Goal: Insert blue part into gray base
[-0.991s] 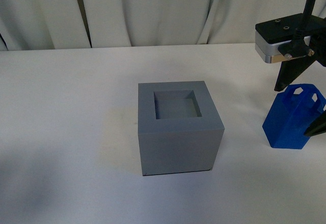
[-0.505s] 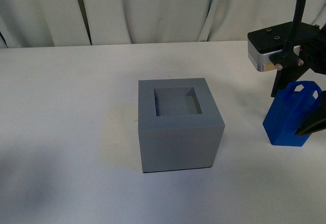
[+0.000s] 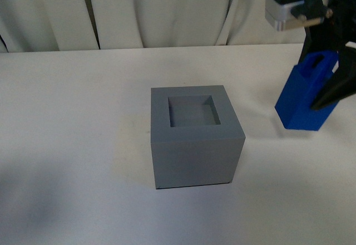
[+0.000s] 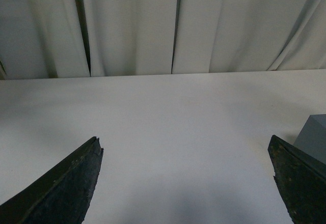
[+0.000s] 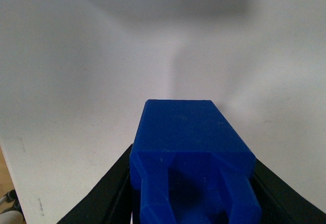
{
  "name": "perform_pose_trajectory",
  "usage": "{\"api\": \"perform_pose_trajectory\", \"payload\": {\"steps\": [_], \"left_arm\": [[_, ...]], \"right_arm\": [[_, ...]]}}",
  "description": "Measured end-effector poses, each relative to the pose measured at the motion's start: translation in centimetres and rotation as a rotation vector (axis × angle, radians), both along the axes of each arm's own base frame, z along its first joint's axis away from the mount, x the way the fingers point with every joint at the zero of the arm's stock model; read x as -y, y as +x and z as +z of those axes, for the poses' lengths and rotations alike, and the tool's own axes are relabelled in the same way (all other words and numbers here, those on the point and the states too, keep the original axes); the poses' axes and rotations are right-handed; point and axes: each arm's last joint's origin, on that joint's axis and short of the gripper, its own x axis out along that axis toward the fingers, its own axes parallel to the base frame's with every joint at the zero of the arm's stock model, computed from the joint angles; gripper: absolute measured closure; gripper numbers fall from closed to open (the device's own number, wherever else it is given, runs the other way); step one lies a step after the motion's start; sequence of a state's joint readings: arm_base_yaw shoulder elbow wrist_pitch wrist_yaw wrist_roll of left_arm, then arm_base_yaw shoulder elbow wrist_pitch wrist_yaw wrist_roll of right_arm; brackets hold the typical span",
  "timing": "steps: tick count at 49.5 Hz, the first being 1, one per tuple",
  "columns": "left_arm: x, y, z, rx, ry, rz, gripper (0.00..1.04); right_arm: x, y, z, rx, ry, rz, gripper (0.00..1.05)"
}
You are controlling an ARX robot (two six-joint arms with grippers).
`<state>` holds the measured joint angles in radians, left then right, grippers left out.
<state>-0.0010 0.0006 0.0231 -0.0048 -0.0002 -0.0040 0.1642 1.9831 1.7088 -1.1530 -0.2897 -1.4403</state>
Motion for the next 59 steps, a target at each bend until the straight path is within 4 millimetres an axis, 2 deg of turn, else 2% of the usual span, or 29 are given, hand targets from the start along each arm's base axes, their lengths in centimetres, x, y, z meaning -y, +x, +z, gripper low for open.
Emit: {"api": "perform_pose_trajectory", "payload": {"steps": [9,19,41,59], "left_arm": [[0.0,0.0,0.0,0.000,0.000,0.000,0.06],[0.0,0.0,0.0,0.000,0.000,0.000,0.06],[0.0,0.0,0.0,0.000,0.000,0.000,0.06],[0.0,0.0,0.0,0.000,0.000,0.000,0.06]], "right_arm": [[-3.0,-0.3,3.8,0.030,0.073,0.035,0.57],[-6.0,-1.1,6.0,0.051,0.103,0.078,0.57],[-9.9,-2.6,6.3,0.053,0.096,0.143,0.57],[-12.2,-3.8,4.7,0.026,0.059,0.187,0.57]]}}
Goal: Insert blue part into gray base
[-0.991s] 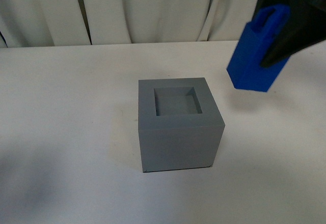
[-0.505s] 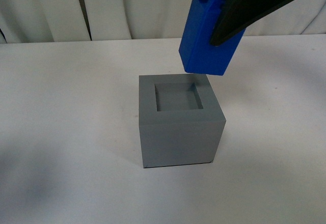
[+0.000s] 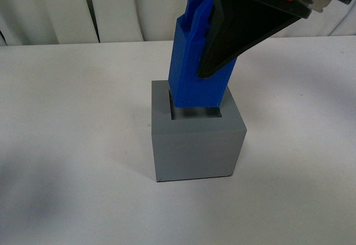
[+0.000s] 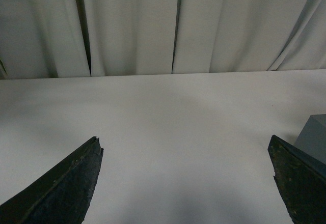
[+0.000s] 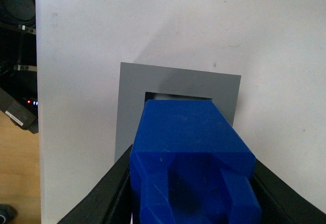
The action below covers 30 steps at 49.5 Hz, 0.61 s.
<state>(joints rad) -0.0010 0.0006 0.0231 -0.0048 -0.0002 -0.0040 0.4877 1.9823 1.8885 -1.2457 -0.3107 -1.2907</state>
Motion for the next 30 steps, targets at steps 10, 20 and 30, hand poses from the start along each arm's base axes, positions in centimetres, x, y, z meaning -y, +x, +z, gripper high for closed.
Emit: {"api": "perform_pose_trajectory", "payload": {"steps": [10,20,30], "left_arm": [[0.0,0.0,0.0,0.000,0.000,0.000,0.06],[0.0,0.0,0.0,0.000,0.000,0.000,0.06],[0.0,0.0,0.0,0.000,0.000,0.000,0.06]], "right_arm": [[-0.4,-0.2,-0.5,-0.001,-0.011,0.001,0.57],[-0.4,-0.3,-1.1,-0.010,-0.018,-0.004,0.57],[-0.2,-0.6,-1.0,-0.006,-0.019,-0.007,0.57]]}}
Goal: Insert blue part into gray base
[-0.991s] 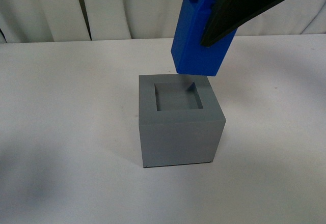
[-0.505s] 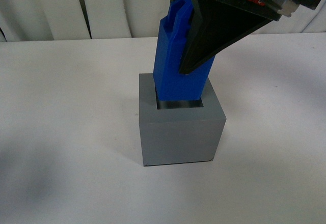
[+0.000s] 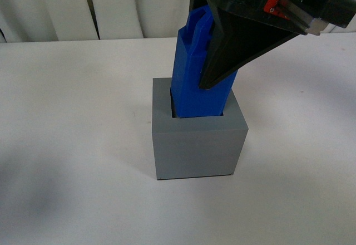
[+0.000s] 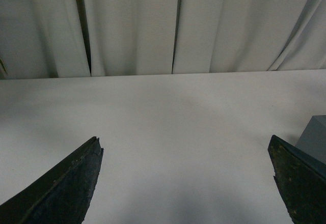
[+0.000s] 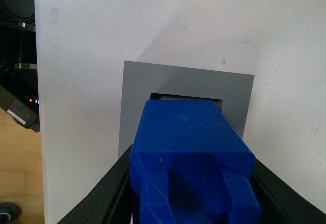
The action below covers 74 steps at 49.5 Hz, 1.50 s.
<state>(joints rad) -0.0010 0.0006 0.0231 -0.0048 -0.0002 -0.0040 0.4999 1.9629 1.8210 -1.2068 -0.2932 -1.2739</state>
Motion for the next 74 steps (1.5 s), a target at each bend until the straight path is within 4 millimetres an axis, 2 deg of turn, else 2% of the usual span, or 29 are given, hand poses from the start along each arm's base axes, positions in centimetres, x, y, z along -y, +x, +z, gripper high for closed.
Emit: {"api": "perform_pose_trajectory", "payload": {"steps": [74], "left_arm": [[0.00,0.00,0.00,0.000,0.000,0.000,0.06]], "right_arm": [[-0.06,-0.56,-0.54,0.027,0.013,-0.040,0.58]]}}
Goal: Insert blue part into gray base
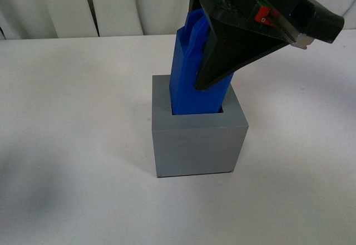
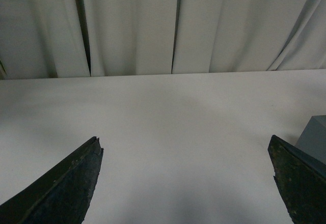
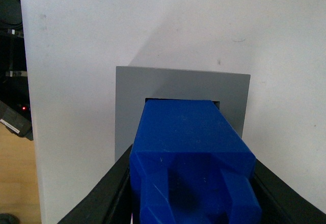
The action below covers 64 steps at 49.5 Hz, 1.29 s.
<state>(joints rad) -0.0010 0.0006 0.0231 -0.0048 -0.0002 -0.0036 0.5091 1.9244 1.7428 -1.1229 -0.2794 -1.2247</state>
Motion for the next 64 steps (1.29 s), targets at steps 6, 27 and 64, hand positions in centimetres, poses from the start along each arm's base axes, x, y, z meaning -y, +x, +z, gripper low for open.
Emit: {"api": "perform_pose_trajectory", "payload": {"steps": [6,27,64], "left_arm": [[0.0,0.0,0.0,0.000,0.000,0.000,0.06],[0.0,0.0,0.0,0.000,0.000,0.000,0.06],[0.0,0.0,0.0,0.000,0.000,0.000,0.06]], "right_arm": [[0.0,0.0,0.0,0.004,-0.008,-0.001,0.58],[-0.1,0.2,-0.7,-0.007,-0.013,-0.001,0.58],[5.1,1.3,4.6,-0.011,0.254,-0.098,0.07]]}}
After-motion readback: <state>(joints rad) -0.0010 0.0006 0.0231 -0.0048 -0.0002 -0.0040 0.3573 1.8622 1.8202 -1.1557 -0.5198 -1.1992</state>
